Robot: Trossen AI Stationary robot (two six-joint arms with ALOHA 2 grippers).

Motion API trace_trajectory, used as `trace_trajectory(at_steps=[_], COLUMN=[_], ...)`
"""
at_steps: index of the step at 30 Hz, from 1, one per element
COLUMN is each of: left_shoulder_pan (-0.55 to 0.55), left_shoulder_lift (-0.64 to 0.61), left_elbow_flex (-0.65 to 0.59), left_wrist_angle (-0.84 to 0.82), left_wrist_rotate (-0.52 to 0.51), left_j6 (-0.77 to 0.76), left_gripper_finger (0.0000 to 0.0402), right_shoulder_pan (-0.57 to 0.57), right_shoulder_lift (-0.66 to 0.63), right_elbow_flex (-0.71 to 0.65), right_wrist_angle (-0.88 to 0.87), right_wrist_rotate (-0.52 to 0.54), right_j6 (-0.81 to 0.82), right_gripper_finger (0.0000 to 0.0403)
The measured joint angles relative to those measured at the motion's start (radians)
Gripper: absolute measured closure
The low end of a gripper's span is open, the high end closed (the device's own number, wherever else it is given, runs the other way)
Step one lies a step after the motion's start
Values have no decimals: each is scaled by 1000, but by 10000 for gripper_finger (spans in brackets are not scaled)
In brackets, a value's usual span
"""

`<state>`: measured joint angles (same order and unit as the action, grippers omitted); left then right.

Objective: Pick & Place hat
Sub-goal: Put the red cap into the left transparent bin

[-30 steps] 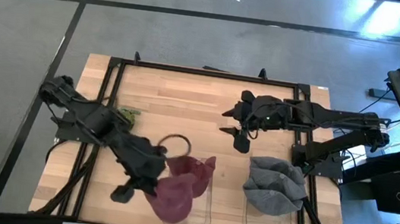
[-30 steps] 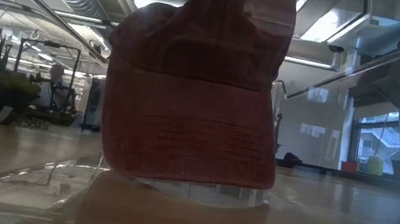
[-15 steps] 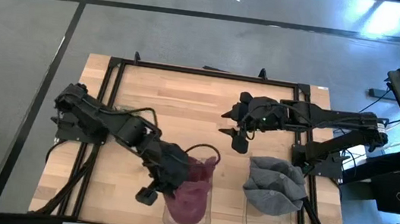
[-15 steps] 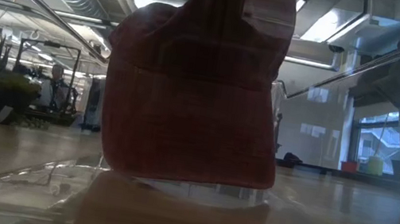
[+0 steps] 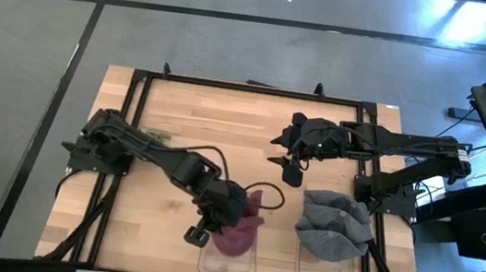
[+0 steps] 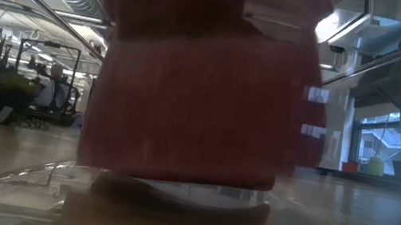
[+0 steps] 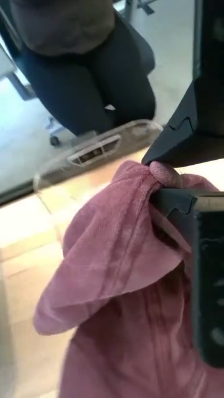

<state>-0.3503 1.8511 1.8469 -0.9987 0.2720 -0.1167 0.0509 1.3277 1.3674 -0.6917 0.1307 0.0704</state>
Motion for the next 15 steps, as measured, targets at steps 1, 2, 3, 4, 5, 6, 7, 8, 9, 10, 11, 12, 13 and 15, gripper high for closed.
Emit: trace_trajectory(at_steps=[1,2,3,4,5,6,7,8,9,10,11,12,13,15], left_shoulder_pan=[3,6,10,16,20,24,27,29,32,34,34,37,38,38], left_shoulder_lift=[8,14,20,24,28,29,29,29,29,29,29,29,29,29], left_elbow_flex=[0,0,0,0,0,0,0,0,0,0,0,0,0,0], left_wrist_angle=[-12,-32,-45,-45,-51,-63,-69,-67,-67,-69,-68,-70,-74,-80], left_wrist_rotate=[-1,-6,-11,-13,-16,-12,-12,-15,-23,-29,-36,-46,-62,-99], left_j6=[1,1,1,0,0,0,0,0,1,7,15,22,23,10], left_gripper_finger=[360,360,360,358,354,349,343,337,332,327,323,319,317,309], right_shoulder_pan=[0,0,0,0,0,0,0,0,0,0,0,0,0,0], right_shoulder_lift=[0,0,0,0,0,0,0,0,0,0,0,0,0,0], right_elbow_flex=[0,0,0,0,0,0,0,0,0,0,0,0,0,0], right_wrist_angle=[-1,-3,-3,-2,-3,-2,-3,-2,-3,-3,-3,-3,-3,-2], right_wrist_rotate=[0,0,0,0,0,0,0,0,0,0,0,0,-1,-1], right_j6=[0,0,0,0,0,0,0,0,0,0,0,0,0,0], right_gripper_finger=[163,163,163,163,163,163,163,163,163,163,163,163,163,163])
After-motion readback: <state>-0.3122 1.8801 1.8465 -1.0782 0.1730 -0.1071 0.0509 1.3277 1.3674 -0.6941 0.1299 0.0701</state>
